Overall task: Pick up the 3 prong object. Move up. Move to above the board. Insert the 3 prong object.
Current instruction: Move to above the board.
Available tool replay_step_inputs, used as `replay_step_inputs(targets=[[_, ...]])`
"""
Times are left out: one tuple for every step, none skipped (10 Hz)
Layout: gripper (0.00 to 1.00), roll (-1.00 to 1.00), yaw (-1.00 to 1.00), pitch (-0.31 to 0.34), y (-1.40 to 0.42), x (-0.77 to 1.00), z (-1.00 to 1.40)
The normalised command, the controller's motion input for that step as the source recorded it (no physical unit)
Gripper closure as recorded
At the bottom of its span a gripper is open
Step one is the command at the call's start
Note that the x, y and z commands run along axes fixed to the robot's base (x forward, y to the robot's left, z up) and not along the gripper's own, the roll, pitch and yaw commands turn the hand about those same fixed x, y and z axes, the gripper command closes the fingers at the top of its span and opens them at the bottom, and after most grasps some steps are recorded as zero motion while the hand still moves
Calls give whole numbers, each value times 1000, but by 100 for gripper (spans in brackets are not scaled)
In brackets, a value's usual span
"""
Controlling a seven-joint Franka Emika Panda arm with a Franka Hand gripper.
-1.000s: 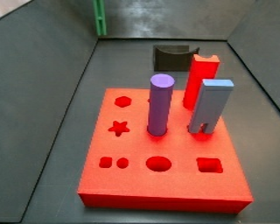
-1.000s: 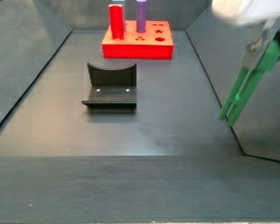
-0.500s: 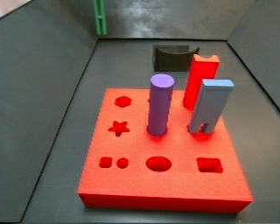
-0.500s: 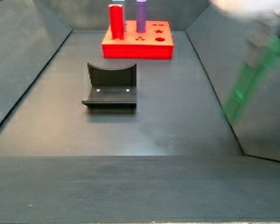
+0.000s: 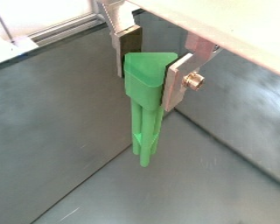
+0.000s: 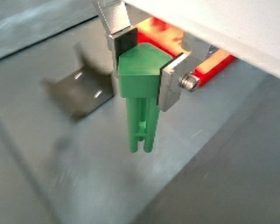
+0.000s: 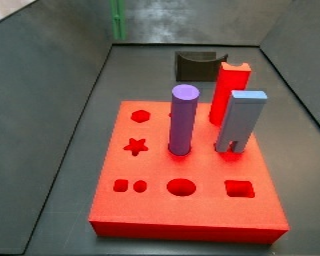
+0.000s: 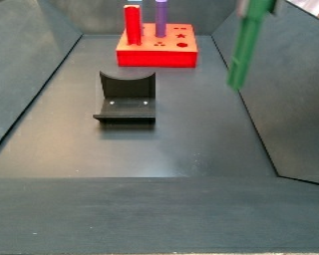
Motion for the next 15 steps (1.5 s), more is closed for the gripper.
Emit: replay_step_inputs(targets=[[100, -66, -170, 62, -1000, 332, 374], [100, -70, -94, 54, -1000, 332, 375], [100, -30, -39, 46, -1000, 332, 378], [100, -22, -11, 46, -1000, 335, 379], [100, -13, -13, 59, -1000, 340, 380], [100, -13, -3, 66, -1000, 346, 380], [100, -18, 2, 82, -1000, 359, 378], [100, 4, 4, 97, -1000, 368, 381], [100, 8, 3, 109, -1000, 385, 380], [100, 2, 8, 114, -1000, 415, 380], [100, 16, 7, 124, -1000, 434, 382], [100, 45, 10, 126, -715, 349, 269], [100, 55, 7, 123, -461, 261, 172], [100, 54, 8, 111, -283, 187, 108], [100, 58, 9, 95, -176, 127, 71]])
